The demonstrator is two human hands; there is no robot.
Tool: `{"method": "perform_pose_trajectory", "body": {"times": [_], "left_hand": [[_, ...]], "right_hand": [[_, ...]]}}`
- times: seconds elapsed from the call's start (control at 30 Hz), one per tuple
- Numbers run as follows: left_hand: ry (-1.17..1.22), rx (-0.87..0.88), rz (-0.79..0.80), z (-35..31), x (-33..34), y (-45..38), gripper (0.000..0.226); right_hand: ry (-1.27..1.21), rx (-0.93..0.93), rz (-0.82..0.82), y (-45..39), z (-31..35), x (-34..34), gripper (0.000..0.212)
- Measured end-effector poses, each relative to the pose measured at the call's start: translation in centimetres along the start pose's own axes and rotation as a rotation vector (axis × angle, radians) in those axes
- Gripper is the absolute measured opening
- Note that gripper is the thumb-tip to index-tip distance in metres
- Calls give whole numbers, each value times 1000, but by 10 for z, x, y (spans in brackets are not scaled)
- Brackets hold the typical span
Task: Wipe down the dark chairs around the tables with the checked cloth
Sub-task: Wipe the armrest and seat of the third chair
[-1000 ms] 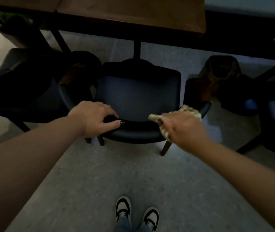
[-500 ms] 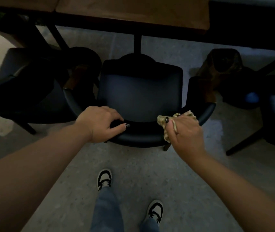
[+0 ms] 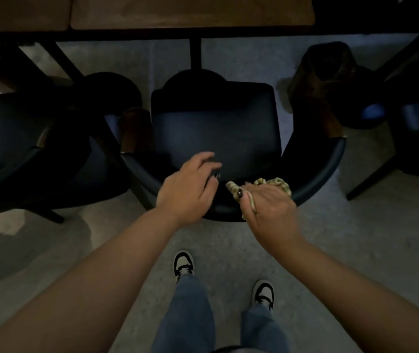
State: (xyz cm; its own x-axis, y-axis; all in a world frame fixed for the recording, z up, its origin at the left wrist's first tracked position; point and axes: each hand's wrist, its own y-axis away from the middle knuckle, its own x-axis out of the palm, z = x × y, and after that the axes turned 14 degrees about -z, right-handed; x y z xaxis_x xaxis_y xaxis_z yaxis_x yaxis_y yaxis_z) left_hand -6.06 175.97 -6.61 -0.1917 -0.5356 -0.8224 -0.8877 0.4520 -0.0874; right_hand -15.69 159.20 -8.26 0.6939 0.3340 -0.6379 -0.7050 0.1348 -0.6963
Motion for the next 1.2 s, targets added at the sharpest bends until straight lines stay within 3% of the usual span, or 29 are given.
{"method": "perform_pose_trajectory", "body": {"times": [0.1,0.2,0.3,0.37,0.5,0.7,0.8,0.9,1.0,1.1,1.2], "left_hand": [[400,-147,-265,15,-19,-8,36],[358,-264,-450,55,-47,-18,33],[446,-645,-397,94,-69,-27,31],[680,-880,-349,108,-77,-33,29],[1094,-1150,-243,129,-82,-41,54],[1344,-1212,-228,165,-85,-54,72],[1361,-1186,-255,177,-83,-60,70],[1294,-1152,-263,194,-73,-66,67],[1187,-1105,-245,205,-60,-74,62],[1137,-1077,-216,212,-48,-89,55],[1123,-1080,-236,213,-38,-106,48]], "right_hand": [[18,77,9,5,44,20,31],[79,124,-2,3,90,50,30],[126,162,19,-8,128,82,32],[159,187,55,-16,147,103,33],[165,195,153,-39,170,144,36],[192,77,498,-82,187,198,38],[165,217,667,-106,180,223,42],[172,323,662,-132,168,252,40],[62,530,629,-151,150,274,40],[-83,1021,555,-163,121,290,46],[-205,1303,546,-162,102,315,47]]}}
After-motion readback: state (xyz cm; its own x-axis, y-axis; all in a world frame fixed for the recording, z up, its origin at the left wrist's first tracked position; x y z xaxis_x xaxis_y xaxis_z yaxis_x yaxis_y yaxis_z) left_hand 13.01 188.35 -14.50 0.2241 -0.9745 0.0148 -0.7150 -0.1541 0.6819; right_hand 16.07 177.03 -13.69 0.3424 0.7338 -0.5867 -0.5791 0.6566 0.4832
